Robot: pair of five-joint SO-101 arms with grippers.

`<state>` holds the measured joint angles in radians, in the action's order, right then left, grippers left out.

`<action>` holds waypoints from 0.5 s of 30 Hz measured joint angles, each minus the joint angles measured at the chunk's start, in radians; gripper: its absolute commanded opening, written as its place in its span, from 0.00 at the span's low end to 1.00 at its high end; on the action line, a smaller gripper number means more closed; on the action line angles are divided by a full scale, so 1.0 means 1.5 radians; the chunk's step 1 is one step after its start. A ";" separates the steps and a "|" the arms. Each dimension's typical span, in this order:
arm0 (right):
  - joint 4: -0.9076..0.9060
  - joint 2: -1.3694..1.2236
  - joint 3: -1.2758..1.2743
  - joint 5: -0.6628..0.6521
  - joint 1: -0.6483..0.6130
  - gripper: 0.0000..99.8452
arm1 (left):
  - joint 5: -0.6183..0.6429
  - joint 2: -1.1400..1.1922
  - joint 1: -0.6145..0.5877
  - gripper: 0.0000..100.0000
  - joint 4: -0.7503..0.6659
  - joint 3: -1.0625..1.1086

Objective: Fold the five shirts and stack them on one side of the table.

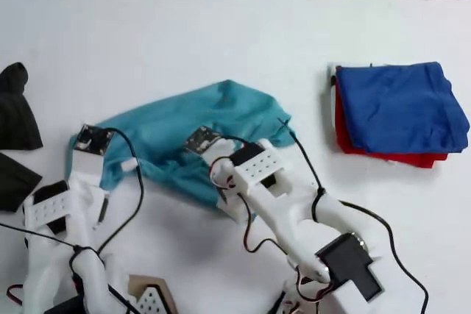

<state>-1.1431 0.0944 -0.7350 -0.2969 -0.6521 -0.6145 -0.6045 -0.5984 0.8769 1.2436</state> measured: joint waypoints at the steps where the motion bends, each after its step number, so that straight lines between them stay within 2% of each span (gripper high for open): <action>1: 0.000 0.000 0.000 0.000 -0.001 0.09 | 0.000 0.000 0.000 0.03 0.000 0.000; 3: 0.000 0.000 0.000 0.000 -0.002 0.01 | 0.000 0.000 0.000 0.03 0.000 0.000; 8: 0.001 0.000 0.000 0.000 0.013 0.02 | 0.000 0.000 0.000 0.03 0.000 0.000; 12: 0.001 0.000 0.016 0.000 0.064 0.02 | 0.000 0.000 0.000 0.03 0.000 0.000; 15: -0.020 0.000 0.037 -0.032 0.107 0.02 | 0.000 0.000 0.000 0.03 0.000 0.000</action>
<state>-1.1738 0.0944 -0.6797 -0.3445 -0.4910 -0.6145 -0.6045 -0.5984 0.8769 1.2436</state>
